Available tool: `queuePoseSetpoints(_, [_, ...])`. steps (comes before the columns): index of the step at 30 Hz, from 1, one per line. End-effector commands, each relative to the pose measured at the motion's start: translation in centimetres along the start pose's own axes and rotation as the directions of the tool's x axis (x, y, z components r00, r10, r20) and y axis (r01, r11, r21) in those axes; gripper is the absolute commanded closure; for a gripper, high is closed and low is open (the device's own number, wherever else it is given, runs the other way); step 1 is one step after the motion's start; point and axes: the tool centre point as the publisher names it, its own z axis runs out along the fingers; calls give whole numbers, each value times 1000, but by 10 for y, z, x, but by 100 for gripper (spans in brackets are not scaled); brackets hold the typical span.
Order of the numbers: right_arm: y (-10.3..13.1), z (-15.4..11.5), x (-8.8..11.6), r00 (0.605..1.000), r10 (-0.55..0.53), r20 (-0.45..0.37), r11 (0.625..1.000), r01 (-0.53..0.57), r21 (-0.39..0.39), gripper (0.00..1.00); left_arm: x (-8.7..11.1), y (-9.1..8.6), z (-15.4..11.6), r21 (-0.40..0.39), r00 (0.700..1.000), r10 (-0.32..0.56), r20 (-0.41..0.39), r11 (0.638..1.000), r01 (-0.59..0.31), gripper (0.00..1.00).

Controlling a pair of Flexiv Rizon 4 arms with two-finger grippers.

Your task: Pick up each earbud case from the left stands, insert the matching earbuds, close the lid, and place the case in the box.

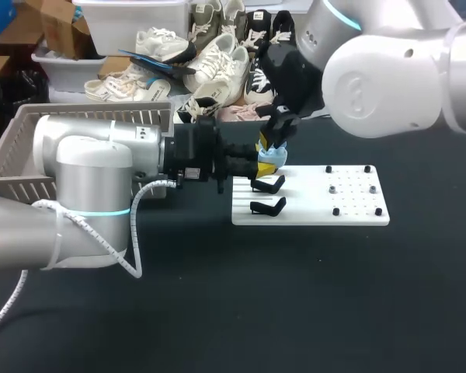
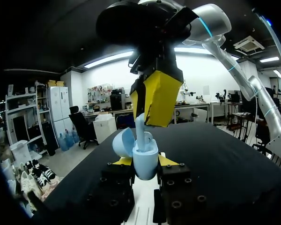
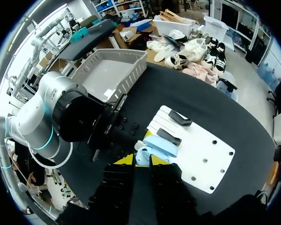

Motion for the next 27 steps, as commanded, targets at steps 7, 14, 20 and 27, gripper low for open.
queuePoseSetpoints(7, [-1, 1, 0, 1000, 12, -2, 1000, -12, 13, 100, 0, -1, 0, -2, 1000, 1, 2, 1000, -1, 100])
queuePoseSetpoints(14, [-1, 0, 0, 1000, 12, -2, 1000, -12, 13, 100, 0, -1, 0, -2, 1000, 1, 2, 1000, -1, 100])
queuePoseSetpoints(20, [1, -4, 0, 1000, 7, 12, 1000, -7, 12, 100, 0, -1, 0, -2, 1000, 1, 2, 1000, -1, 100])
queuePoseSetpoints(27, [-1, -2, -2, 1000, 12, 17, 1000, -13, 17, 100, 0, -1, 0, -2, 1000, 1, 2, 1000, -1, 100])
